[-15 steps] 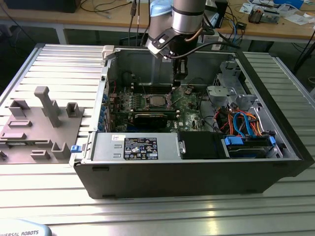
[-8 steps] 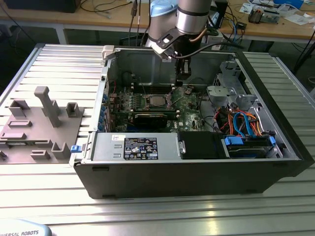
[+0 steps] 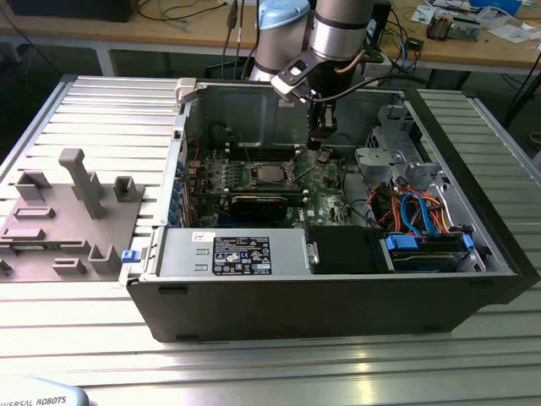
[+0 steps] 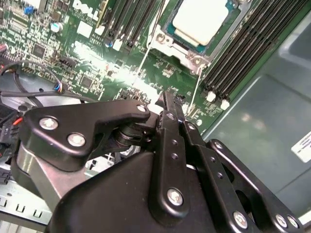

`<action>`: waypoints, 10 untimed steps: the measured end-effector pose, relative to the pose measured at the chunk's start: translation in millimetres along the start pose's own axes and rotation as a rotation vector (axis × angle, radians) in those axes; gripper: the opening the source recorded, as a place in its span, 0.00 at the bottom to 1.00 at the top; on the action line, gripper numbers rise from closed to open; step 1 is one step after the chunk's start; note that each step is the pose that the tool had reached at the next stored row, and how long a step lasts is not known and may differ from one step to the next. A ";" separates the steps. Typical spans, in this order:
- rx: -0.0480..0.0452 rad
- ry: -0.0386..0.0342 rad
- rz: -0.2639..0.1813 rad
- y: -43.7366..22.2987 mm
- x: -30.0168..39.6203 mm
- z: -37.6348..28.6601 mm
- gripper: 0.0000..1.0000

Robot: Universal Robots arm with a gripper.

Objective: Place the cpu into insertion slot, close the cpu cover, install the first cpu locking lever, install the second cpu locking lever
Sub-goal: 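Close the cpu cover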

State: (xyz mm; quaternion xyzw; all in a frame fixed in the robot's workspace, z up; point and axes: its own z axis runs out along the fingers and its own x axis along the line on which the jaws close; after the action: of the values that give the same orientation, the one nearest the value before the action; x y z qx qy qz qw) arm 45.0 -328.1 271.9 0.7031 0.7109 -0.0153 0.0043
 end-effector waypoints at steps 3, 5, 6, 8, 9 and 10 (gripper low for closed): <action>0.0036 0.0000 0.000 7.8 -0.1 0.9 0.11; 0.0056 -0.0002 0.000 11.4 -0.1 1.6 0.11; 0.0065 -0.0003 0.000 13.1 -0.2 2.2 0.11; 0.0083 -0.0001 -0.001 15.7 -0.1 3.9 0.11; 0.0089 0.0000 -0.001 16.6 -0.1 4.8 0.11; 0.0099 0.0000 -0.001 18.1 0.0 6.0 0.11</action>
State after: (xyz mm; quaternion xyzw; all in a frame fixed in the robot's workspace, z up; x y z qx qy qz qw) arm 63.1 -328.1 265.6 0.7029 0.7111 -0.0188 0.0007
